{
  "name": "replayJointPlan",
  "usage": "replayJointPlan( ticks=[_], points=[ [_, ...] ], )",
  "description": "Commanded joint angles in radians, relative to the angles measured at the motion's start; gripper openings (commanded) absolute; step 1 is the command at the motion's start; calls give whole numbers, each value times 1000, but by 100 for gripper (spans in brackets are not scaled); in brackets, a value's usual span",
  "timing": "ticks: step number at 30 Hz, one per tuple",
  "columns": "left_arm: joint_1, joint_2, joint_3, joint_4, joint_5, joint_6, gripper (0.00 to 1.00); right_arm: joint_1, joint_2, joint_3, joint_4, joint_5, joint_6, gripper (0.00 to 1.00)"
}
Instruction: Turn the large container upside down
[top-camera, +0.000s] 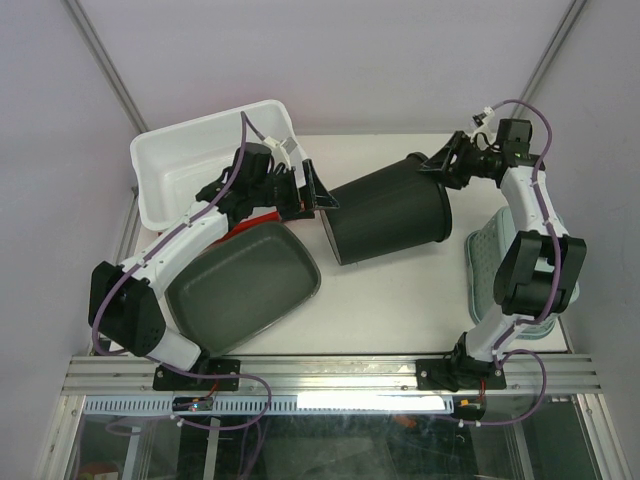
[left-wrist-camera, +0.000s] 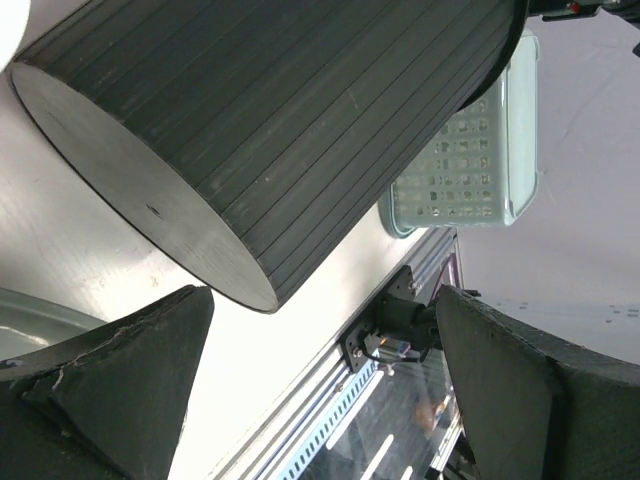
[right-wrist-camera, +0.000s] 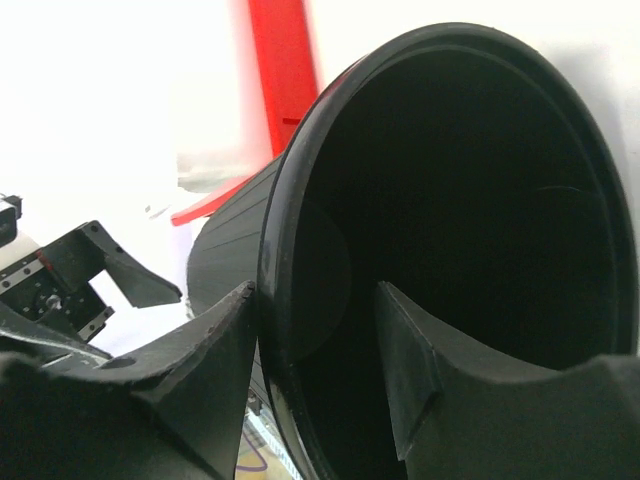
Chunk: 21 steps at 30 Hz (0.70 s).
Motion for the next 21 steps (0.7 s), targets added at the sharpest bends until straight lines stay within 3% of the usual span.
replayJointPlan(
  ticks=[1,5,14,21],
  points=[
    [2,-38,-46,173,69,-86,99,10,-82,84,-85,143,-90,55],
    [2,-13,-62,242,117,-117,99,33,-98,122,-125,188,-123,62],
    [0,29,-54,297,173,-142,99,36,-132,133,-167,289,-159,64],
    [0,42,-62,322,191,-160,99,42,-167,145,-220,352,-210,51]
  ],
)
